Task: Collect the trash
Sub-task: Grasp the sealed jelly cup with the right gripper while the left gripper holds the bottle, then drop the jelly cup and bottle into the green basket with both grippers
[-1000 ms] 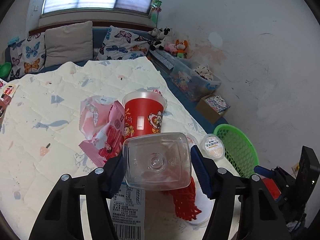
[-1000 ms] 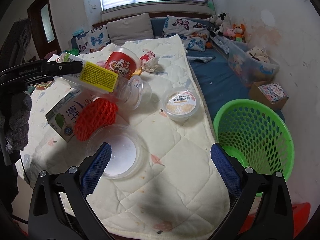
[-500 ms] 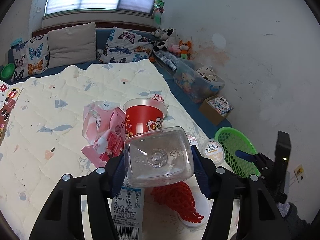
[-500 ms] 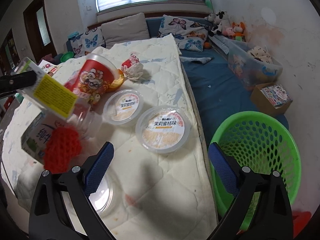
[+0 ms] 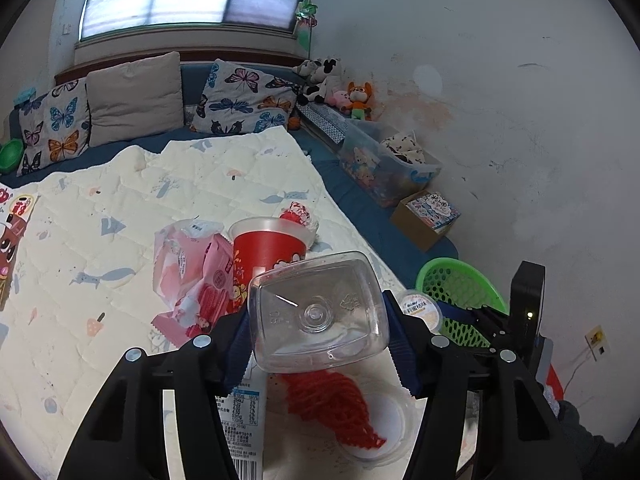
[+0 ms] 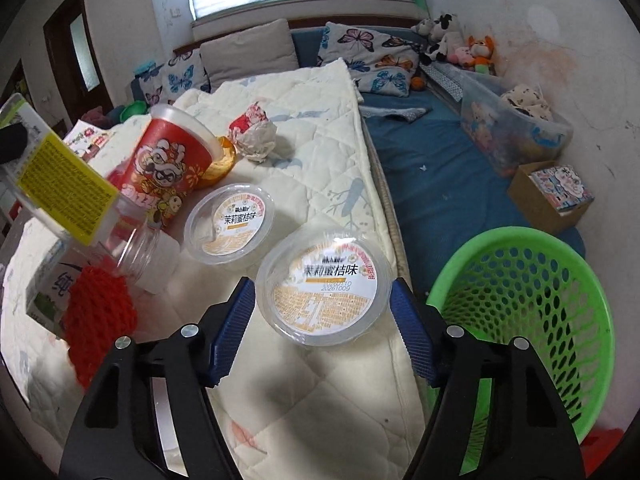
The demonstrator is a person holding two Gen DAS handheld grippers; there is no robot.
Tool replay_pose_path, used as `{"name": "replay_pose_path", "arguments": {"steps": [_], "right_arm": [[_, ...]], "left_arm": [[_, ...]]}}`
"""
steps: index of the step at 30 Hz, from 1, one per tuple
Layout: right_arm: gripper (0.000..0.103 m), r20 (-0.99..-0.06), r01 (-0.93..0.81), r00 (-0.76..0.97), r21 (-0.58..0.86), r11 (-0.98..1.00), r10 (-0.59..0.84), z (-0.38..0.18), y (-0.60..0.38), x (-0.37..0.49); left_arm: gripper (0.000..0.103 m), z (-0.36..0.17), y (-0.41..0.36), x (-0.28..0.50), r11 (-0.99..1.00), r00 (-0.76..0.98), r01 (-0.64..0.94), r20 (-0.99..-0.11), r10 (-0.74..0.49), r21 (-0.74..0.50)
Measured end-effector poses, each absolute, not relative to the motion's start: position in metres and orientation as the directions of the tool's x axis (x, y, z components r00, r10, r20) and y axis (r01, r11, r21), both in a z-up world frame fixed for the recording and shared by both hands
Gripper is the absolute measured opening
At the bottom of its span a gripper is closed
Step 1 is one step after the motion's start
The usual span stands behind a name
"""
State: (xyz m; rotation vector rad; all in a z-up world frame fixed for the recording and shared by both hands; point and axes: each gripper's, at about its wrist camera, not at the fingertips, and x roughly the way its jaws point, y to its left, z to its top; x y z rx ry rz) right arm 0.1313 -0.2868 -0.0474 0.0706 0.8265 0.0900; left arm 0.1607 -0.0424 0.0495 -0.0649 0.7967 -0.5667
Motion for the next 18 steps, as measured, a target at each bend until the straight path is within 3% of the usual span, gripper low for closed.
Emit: {"name": "replay_pose_path", "arguments": {"steps": [11,18], "right_arm": [[0.069,-0.687,0.032,0.724,0.116,0.993,0.057,-0.026,-0.332,0.092],[0.069,-0.719,0.144,0.695,0.109,0.984,-0.023,-0.041,-0.381,0.073]], "left_arm": [[0.057,0.07,-0.072,0.153,0.827,0.55,0.504,-0.645,-0.53,-0.25],[0.057,0.075,-0.108,0.144,0.796,0.519,0.547,-0.64,-0.566,-0.26]]}}
